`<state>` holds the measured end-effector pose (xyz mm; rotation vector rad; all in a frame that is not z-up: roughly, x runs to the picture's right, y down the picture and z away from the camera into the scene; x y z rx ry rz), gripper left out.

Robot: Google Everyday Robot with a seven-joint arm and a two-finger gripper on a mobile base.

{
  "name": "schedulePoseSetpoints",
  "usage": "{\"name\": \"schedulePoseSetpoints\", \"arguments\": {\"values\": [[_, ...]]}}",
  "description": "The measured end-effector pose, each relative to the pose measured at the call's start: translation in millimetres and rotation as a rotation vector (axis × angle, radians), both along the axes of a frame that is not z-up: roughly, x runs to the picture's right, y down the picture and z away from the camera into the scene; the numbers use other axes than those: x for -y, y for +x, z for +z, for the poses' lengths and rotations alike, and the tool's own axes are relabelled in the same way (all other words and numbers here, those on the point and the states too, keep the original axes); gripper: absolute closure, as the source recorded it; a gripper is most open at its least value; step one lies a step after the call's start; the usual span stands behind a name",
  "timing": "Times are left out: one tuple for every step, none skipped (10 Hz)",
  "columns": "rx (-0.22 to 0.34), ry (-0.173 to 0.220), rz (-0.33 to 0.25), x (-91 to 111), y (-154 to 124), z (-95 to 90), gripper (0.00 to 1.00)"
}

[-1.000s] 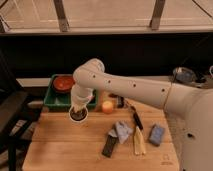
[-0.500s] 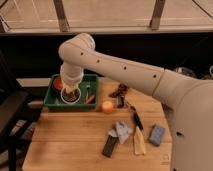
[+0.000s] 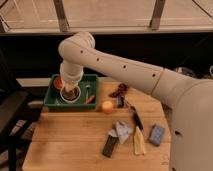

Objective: Stack cups into tray

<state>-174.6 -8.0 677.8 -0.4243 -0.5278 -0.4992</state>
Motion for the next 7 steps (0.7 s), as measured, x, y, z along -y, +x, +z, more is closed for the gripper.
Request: {"name": "schedulePoseSetpoints", "arguments": {"values": [[-0.010,-0.002,0.006,0,2,1.4,1.00],[-0.024,-0.005,0.017,2,5,4.1,1.00],[-0.037,-0.012,0.031,5,12,11.4,1.00],[-0.064,-0.013,0.051,15,29,30.0,1.00],[-0.075,-0.021,0.059,21,35,42.2,1.00],[-0.097,-0.031,0.067,29,45,62.8,1.00],[-0.112,-0.034,0.070,32,50,76.5,1.00]]}}
